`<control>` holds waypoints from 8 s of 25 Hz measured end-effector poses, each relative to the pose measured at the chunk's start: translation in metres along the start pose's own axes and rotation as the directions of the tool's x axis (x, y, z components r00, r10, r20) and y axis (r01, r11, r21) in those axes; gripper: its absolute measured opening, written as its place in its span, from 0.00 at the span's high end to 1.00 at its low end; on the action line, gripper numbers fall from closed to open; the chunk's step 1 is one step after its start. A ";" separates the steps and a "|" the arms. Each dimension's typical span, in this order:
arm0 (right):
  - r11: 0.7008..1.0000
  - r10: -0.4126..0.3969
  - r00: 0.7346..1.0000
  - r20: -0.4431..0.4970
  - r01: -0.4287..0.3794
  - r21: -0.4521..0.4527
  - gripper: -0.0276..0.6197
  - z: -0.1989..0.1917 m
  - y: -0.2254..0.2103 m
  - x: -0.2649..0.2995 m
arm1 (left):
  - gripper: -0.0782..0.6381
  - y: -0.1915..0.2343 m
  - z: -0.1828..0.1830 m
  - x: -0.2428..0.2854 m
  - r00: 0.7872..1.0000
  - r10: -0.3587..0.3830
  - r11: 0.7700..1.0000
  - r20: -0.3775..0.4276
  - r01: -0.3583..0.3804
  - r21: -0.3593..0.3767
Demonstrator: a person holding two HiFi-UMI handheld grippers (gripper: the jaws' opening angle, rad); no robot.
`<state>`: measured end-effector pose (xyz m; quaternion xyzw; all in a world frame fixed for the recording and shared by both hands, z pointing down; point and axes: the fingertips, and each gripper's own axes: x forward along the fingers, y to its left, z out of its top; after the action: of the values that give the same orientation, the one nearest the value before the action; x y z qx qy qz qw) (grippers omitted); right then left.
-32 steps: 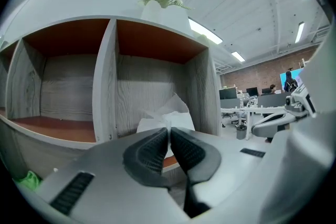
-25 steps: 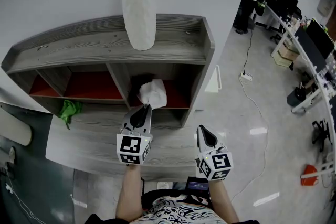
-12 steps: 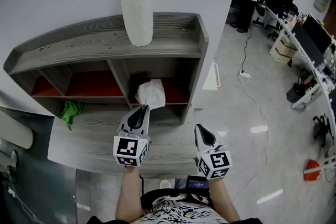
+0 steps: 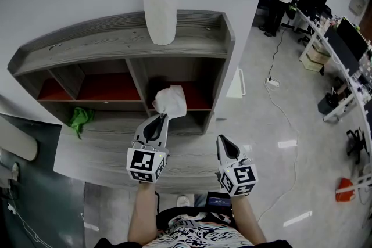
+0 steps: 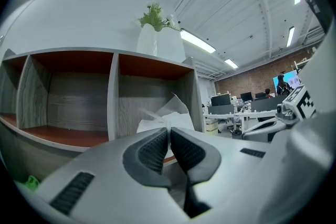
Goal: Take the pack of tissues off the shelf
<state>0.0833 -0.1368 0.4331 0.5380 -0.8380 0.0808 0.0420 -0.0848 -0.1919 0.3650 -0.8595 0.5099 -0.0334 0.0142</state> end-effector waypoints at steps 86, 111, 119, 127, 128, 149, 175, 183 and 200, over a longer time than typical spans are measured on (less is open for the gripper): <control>0.989 -0.034 0.942 -0.333 0.081 0.126 0.95 -0.164 -0.017 -0.015 | 0.86 -0.081 -0.298 -0.041 0.863 -0.251 0.968 -0.439 0.219 -0.121; 0.987 -0.028 0.941 -0.337 0.079 0.138 0.95 -0.167 -0.017 -0.016 | 0.81 -0.077 -0.334 -0.049 0.796 -0.258 0.965 -0.548 0.188 -0.181; 0.987 -0.023 0.942 -0.335 0.075 0.142 0.95 -0.167 -0.014 -0.014 | 0.72 -0.069 -0.330 -0.050 0.823 -0.215 0.975 -0.526 0.148 -0.167; 0.988 -0.009 0.948 -0.318 0.057 0.141 0.95 -0.159 -0.008 -0.009 | 0.65 -0.061 -0.320 -0.050 0.845 -0.204 0.973 -0.493 0.119 -0.198; 0.988 -0.005 0.949 -0.314 0.053 0.142 0.95 -0.158 -0.007 -0.009 | 0.65 -0.060 -0.318 -0.049 0.853 -0.200 0.973 -0.482 0.112 -0.204; 0.997 -0.004 0.975 -0.222 0.021 0.077 0.95 -0.104 0.000 -0.001 | 0.74 -0.029 -0.203 -0.032 0.961 -0.115 0.961 -0.252 0.043 -0.274; 0.998 0.015 1.000 -0.009 -0.015 0.062 0.95 -0.016 0.011 0.003 | 0.88 -0.012 -0.073 -0.014 0.993 -0.056 0.949 -0.108 0.019 -0.314; 0.999 -0.006 1.000 0.012 0.005 0.051 0.95 -0.007 0.008 -0.003 | 0.88 -0.018 -0.053 -0.016 0.994 -0.069 0.962 -0.082 0.045 -0.271; 0.999 -0.017 1.000 0.004 0.017 0.036 0.95 -0.011 0.011 -0.006 | 0.88 -0.016 -0.056 -0.023 0.994 -0.070 0.958 -0.084 0.044 -0.284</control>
<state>0.0759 -0.1250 0.4418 0.5458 -0.8320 0.0941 0.0310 -0.0863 -0.1635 0.4207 -0.8646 0.4845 -0.0007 -0.1330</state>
